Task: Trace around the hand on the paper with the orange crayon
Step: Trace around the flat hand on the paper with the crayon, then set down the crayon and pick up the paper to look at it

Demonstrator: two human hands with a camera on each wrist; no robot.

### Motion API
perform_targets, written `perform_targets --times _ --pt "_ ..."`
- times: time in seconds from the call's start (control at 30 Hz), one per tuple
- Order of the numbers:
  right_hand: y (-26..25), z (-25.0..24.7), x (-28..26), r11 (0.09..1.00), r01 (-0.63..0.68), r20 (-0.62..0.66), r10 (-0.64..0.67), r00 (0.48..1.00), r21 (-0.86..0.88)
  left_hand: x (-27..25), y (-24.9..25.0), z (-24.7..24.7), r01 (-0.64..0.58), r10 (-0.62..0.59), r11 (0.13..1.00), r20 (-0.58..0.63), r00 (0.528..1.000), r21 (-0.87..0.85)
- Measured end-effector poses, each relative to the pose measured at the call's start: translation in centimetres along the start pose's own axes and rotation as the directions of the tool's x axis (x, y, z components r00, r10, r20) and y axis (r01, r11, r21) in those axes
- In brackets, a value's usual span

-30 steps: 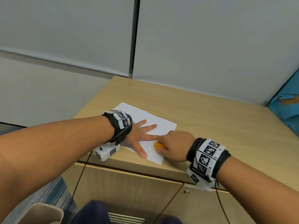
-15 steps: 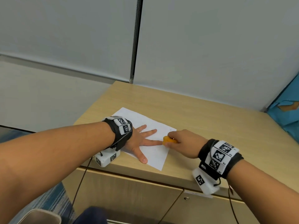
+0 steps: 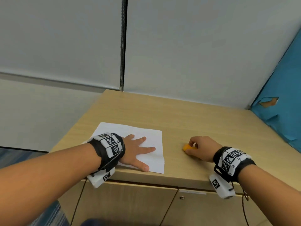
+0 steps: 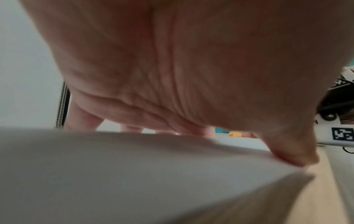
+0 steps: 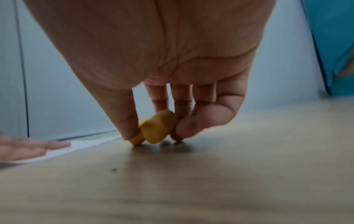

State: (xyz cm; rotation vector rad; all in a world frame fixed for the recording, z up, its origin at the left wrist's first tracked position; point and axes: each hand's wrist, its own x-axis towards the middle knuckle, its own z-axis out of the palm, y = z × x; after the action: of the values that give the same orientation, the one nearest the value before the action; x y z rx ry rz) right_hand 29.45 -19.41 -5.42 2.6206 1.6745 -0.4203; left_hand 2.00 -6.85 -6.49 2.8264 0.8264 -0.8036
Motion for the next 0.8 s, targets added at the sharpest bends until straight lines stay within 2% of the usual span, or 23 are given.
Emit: perform_targets --times 0.1,0.2,0.33,0.43,0.53,0.63,0.7,0.8 --pt "-0.9 -0.1 -0.8 0.989 0.028 -0.06 -0.037 0.997 -0.142 -0.4 0.4 0.0 0.021 -0.021 1.0 0.015 1.0 -0.012" --pt "-2.9 0.4 -1.8 0.987 0.136 -0.098 -0.144 0.985 -0.091 -0.6 0.5 0.3 0.023 -0.022 0.999 0.01 1.0 -0.036" --pt "-6.6 2.1 -2.9 0.963 0.269 0.009 -0.269 0.963 0.009 -1.3 1.0 0.4 0.01 -0.011 0.994 -0.016 1.0 -0.108" --pt "-8.3 3.1 -3.1 0.964 0.255 0.088 -0.248 0.965 -0.076 -2.4 0.8 0.5 -0.017 0.0 0.978 -0.083 0.997 -0.206" --pt "-8.7 3.3 -3.4 0.956 0.243 0.102 -0.228 0.968 -0.164 -4.5 -0.9 0.5 -0.018 -0.032 0.958 -0.169 0.985 -0.286" --pt "-8.7 3.7 -4.0 0.952 0.253 0.091 -0.241 0.966 -0.172 -7.6 -4.0 1.6 -0.004 -0.151 0.89 -0.302 0.941 -0.457" --pt "-8.9 4.0 -4.3 0.947 0.262 0.074 -0.252 0.965 -0.185 -9.8 -5.9 3.3 -0.01 -0.272 0.806 -0.385 0.882 -0.592" --pt "-9.8 4.1 -4.9 0.94 0.274 0.074 -0.265 0.961 -0.202 -12.3 -8.1 6.6 0.017 -0.439 0.687 -0.397 0.806 -0.726"
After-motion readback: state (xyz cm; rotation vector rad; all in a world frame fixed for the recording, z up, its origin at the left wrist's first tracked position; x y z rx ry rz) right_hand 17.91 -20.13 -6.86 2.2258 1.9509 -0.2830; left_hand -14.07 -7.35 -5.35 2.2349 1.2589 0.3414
